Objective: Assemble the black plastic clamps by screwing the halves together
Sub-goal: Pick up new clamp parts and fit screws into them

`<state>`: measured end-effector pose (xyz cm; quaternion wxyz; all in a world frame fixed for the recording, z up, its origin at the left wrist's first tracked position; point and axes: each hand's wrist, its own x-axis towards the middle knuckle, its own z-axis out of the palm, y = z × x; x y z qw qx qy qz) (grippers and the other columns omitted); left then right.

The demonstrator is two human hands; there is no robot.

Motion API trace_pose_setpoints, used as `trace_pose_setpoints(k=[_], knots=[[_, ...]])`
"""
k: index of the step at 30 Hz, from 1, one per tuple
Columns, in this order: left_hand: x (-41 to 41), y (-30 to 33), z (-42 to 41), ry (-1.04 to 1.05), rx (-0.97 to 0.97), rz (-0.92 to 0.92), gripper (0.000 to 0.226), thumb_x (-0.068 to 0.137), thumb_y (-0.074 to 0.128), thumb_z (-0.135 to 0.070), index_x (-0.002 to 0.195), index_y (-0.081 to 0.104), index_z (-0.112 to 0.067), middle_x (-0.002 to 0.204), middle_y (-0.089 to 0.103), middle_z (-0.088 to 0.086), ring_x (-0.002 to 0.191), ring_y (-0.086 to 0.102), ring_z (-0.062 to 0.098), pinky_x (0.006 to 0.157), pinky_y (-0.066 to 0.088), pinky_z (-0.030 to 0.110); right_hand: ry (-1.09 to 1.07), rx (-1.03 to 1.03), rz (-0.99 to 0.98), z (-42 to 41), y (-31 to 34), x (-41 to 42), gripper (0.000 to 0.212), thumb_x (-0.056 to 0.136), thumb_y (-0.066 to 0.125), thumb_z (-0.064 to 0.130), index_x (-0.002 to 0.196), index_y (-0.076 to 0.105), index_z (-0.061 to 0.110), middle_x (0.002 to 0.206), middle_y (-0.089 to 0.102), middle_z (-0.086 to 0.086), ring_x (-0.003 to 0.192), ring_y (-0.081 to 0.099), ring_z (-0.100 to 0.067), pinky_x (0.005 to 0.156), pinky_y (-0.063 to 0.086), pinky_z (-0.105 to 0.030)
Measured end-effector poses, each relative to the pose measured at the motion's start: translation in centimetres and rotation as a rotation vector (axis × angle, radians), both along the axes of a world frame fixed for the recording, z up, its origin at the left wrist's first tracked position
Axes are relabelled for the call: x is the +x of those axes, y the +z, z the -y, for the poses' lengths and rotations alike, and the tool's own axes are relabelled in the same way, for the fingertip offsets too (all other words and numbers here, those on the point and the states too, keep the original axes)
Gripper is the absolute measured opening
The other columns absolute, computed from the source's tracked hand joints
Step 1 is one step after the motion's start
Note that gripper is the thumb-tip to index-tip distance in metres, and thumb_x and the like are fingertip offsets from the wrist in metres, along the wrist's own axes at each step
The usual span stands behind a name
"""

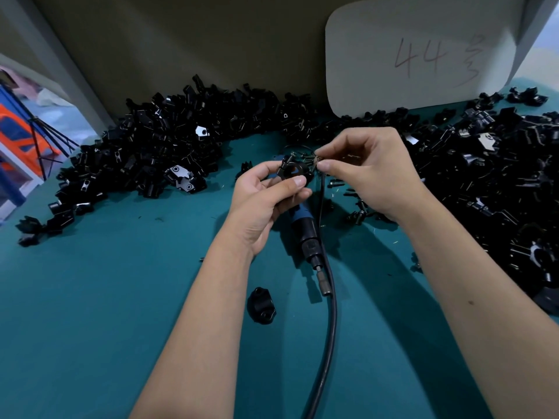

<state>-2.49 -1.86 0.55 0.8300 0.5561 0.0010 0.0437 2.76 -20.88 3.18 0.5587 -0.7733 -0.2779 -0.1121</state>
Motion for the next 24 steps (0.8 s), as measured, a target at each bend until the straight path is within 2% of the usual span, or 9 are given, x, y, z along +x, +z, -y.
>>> trace_pose_setpoints(k=[3, 6, 9, 12, 15, 18, 20, 22, 24], knots=[[-0.1, 0.0, -0.1, -0.007, -0.017, 0.000, 0.023, 0.083, 0.077, 0.003, 0.105, 0.069, -0.002, 0.087, 0.075, 0.008, 0.074, 0.074, 0.020, 0.073, 0.060, 0.022, 0.046, -0.028, -0.038, -0.2, -0.1, -0.1, 0.010, 0.088, 0.081, 0.010, 0.095, 0.080, 0.017, 0.085, 0.078, 0.005, 0.079, 0.072, -0.007, 0.077, 0.056, -0.022], [-0.2, 0.0, -0.3, -0.012, -0.033, -0.011, 0.024, 0.083, 0.077, 0.003, 0.106, 0.070, -0.002, 0.087, 0.075, 0.008, 0.076, 0.074, 0.021, 0.074, 0.060, 0.023, 0.113, -0.006, -0.127, -0.1, -0.1, 0.1, 0.009, 0.093, 0.076, 0.010, 0.097, 0.080, 0.017, 0.083, 0.076, 0.004, 0.074, 0.068, -0.011, 0.074, 0.058, -0.027], [-0.2, 0.2, 0.0, -0.038, -0.078, -0.021, 0.032, 0.080, 0.078, 0.000, 0.111, 0.067, 0.002, 0.091, 0.074, 0.008, 0.078, 0.074, 0.019, 0.074, 0.060, 0.022, 0.153, 0.164, -0.256, -0.7, -0.4, -0.4, 0.011, 0.096, 0.071, 0.008, 0.097, 0.078, 0.015, 0.080, 0.072, 0.001, 0.074, 0.063, -0.010, 0.065, 0.053, -0.026], [-0.2, 0.3, -0.1, -0.041, -0.141, -0.028, 0.043, 0.076, 0.076, -0.004, 0.116, 0.065, 0.006, 0.101, 0.069, 0.013, 0.080, 0.073, 0.018, 0.074, 0.060, 0.021, 0.192, 0.364, -0.477, -2.2, -0.9, -1.4, 0.014, 0.099, 0.067, 0.010, 0.097, 0.080, 0.016, 0.073, 0.059, 0.002, 0.064, 0.048, -0.008, 0.057, 0.044, -0.022], [-0.5, 0.3, -0.6, -0.091, -0.170, -0.028, 0.030, 0.079, 0.072, -0.005, 0.109, 0.072, 0.000, 0.099, 0.071, 0.010, 0.080, 0.072, 0.014, 0.072, 0.058, 0.017, 0.213, 0.524, -0.620, -3.9, -0.7, -2.2, 0.011, 0.094, 0.072, 0.008, 0.085, 0.072, 0.014, 0.069, 0.061, 0.005, 0.056, 0.047, -0.004, 0.051, 0.037, -0.020], [-0.9, 0.3, -0.6, -0.126, -0.215, -0.027, 0.015, 0.088, 0.067, -0.002, 0.096, 0.080, -0.006, 0.093, 0.075, 0.007, 0.079, 0.072, 0.013, 0.072, 0.058, 0.016, 0.182, 0.582, -0.634, -5.0, -0.4, -2.5, 0.025, 0.090, 0.077, 0.007, 0.076, 0.058, 0.017, 0.076, 0.062, -0.001, 0.060, 0.053, -0.008, 0.053, 0.034, -0.024], [-1.0, 0.5, -0.6, -0.150, -0.246, -0.010, 0.021, 0.094, 0.061, 0.000, 0.092, 0.081, -0.008, 0.091, 0.076, 0.008, 0.078, 0.073, 0.014, 0.072, 0.057, 0.015, 0.220, 0.565, -0.612, -5.0, -0.3, -2.7, 0.018, 0.092, 0.075, 0.011, 0.081, 0.062, 0.017, 0.080, 0.057, -0.003, 0.061, 0.049, -0.008, 0.055, 0.035, -0.025], [-1.0, 0.7, -0.7, -0.150, -0.280, -0.002, 0.022, 0.094, 0.061, -0.002, 0.090, 0.081, -0.008, 0.091, 0.076, 0.010, 0.078, 0.073, 0.014, 0.071, 0.057, 0.014, 0.288, 0.587, -0.614, -4.7, -0.2, -2.7, 0.007, 0.100, 0.066, 0.015, 0.098, 0.072, 0.013, 0.078, 0.054, -0.002, 0.057, 0.042, -0.006, 0.057, 0.037, -0.023], [-0.9, 0.7, -0.9, -0.116, -0.306, -0.021, 0.014, 0.090, 0.066, -0.003, 0.092, 0.080, -0.006, 0.093, 0.074, 0.011, 0.078, 0.071, 0.013, 0.070, 0.057, 0.015, 0.279, 0.594, -0.612, -4.6, 0.0, -2.8, 0.016, 0.104, 0.060, 0.014, 0.104, 0.075, 0.009, 0.071, 0.058, 0.002, 0.055, 0.040, -0.005, 0.056, 0.039, -0.020]])
